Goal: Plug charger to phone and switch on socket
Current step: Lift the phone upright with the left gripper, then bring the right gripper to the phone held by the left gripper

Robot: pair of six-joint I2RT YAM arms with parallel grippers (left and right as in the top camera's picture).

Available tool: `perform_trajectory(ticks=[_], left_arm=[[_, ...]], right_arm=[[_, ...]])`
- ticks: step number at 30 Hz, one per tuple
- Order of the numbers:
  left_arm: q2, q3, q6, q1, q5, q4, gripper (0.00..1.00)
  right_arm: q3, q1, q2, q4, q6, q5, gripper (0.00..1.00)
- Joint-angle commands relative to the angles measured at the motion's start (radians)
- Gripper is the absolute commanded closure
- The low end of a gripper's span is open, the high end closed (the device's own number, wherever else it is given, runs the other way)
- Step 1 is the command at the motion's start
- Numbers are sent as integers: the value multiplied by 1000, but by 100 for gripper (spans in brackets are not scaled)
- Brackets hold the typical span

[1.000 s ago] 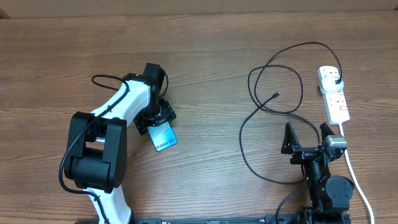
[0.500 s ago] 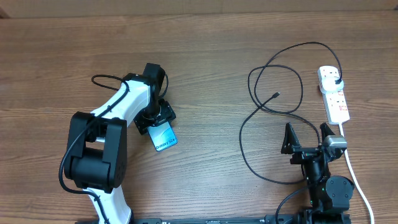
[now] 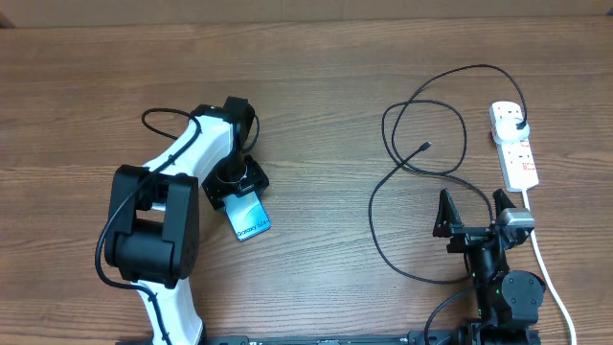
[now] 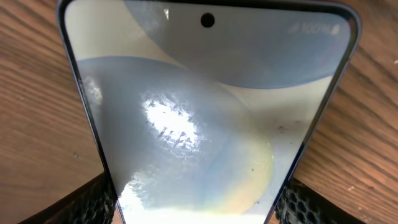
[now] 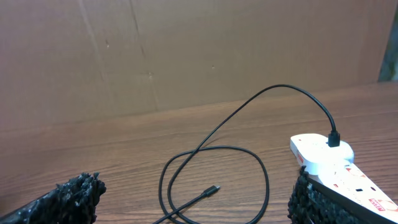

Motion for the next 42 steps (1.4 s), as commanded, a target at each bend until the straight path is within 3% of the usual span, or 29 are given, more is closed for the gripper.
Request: perform_trajectory(ticks=[1, 21, 23, 28, 31, 37, 40, 42], left_arm=[[9, 67, 37, 3, 29, -32, 40], [9, 237, 361, 3, 505, -283, 39], [9, 237, 375, 4, 546, -296, 40], [9, 237, 379, 4, 650, -304, 39], [9, 237, 386, 4, 700, -309, 40], [9, 237, 405, 4, 810, -325, 40], [9, 237, 404, 4, 827, -325, 40], [9, 237, 404, 4, 827, -325, 39]], right_arm=[[-11, -2, -12, 4, -4, -2, 0], [-11, 0, -12, 6, 5, -22, 0], [-11, 0, -12, 9, 114, -72, 0], [-11, 0, -12, 28, 874, -446, 0], [-11, 0, -12, 23, 1116, -668, 0], [-11, 0, -12, 32, 1108, -675, 0], [-10, 0, -12, 80, 945, -693, 0], [1, 0, -11, 74, 929, -743, 0]])
